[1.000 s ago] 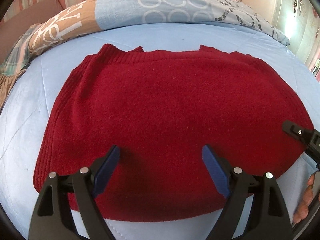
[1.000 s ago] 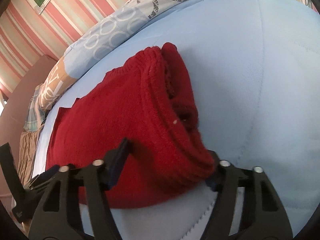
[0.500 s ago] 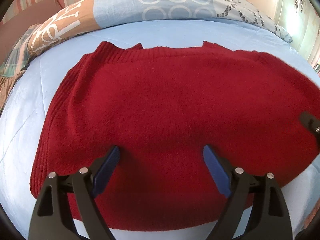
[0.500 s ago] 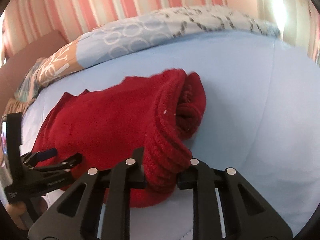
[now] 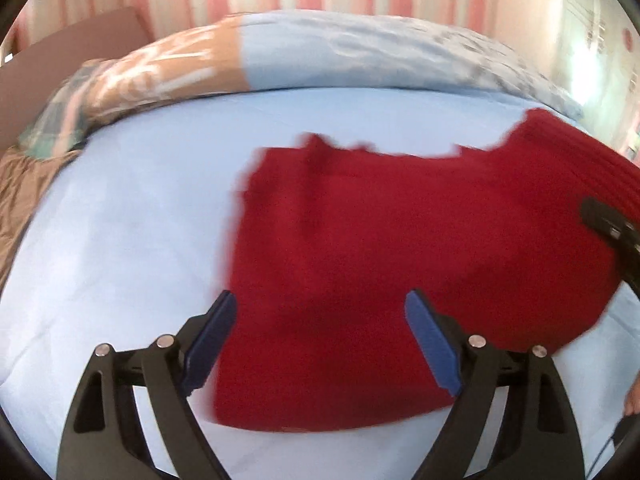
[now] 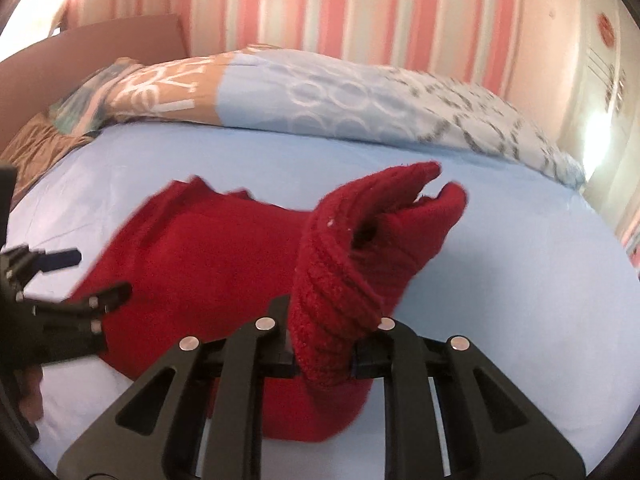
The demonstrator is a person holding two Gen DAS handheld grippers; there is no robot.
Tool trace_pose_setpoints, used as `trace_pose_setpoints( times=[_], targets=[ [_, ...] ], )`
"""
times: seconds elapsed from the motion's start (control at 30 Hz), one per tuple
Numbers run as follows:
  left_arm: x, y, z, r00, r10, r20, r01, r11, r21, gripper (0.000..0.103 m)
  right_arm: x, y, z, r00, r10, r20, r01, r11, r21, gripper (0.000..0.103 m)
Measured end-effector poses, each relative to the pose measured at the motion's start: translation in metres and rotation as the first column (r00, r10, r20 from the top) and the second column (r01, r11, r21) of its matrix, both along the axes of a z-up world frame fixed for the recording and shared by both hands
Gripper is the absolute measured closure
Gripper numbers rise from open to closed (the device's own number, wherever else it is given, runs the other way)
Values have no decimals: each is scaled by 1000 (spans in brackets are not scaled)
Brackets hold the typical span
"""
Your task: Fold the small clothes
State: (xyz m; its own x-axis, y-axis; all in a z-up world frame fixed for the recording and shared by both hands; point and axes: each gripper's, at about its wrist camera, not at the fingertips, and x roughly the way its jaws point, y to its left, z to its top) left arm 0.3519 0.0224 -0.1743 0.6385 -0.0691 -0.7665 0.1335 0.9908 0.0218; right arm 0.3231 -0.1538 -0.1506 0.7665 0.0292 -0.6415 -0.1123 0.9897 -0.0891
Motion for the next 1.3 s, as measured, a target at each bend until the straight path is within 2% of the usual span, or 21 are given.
trace_pose_setpoints(
  times=[0.13,0.2,0.27,0.37,0.43,0.53,0.67,0.73,0.77,0.8,0.87,0.9,0.97,1.03,1.1,1.17,1.27,1.3],
  targets=[
    [23,65,-6,995,93,17,-94,995,19,17,6,49,6,998,63,-5,-62,996,58,87],
    [35,89,-8,991,134,20,-134,991,24,17,12,78,-1,995,98,-34,-95,992,88,87],
    [42,106,-10,986,166,16,-167,986,17,17,19,103,-22,985,139,-97,-129,986,109,87],
    [43,124,-11,981,193,4,-193,981,-14,17,26,131,-64,965,171,-200,-159,984,73,87],
    [38,130,-12,980,199,7,-199,980,-20,17,24,133,-73,964,165,-210,-156,986,60,87],
    [31,135,-14,979,204,7,-203,979,-28,17,24,129,-62,972,159,-173,-144,985,94,87],
    [23,143,-9,975,219,24,-218,975,-49,17,17,122,-21,987,159,-32,-151,973,173,87],
    [22,150,-3,973,228,34,-226,972,-68,17,13,121,-1,984,174,35,-177,952,251,87],
    [20,153,-1,972,231,39,-228,971,-71,17,12,124,5,981,188,51,-195,946,259,87],
    [20,156,2,971,234,46,-230,970,-73,17,9,131,9,975,215,62,-224,941,253,87],
    [19,165,8,970,237,56,-233,970,-72,17,5,160,0,958,285,12,-283,945,164,87],
    [20,171,9,969,242,55,-238,968,-74,17,6,177,-16,951,307,-45,-301,948,106,87],
    [21,178,9,965,258,47,-254,964,-79,17,11,192,-46,939,311,-148,-303,950,73,87],
    [22,185,5,963,267,27,-263,960,-95,17,12,199,-71,931,298,-213,-299,954,25,87],
    [21,186,0,963,270,15,-268,960,-88,17,9,201,-73,931,295,-216,-302,953,1,86],
    [18,184,-5,964,266,12,-264,962,-70,17,12,199,-69,930,291,-224,-293,956,23,83],
    [16,180,-9,964,265,8,-264,963,-55,17,16,200,-68,929,291,-231,-289,956,43,71],
    [14,178,-9,965,263,9,-262,964,-48,17,14,200,-66,930,288,-227,-287,957,37,64]
  ],
)
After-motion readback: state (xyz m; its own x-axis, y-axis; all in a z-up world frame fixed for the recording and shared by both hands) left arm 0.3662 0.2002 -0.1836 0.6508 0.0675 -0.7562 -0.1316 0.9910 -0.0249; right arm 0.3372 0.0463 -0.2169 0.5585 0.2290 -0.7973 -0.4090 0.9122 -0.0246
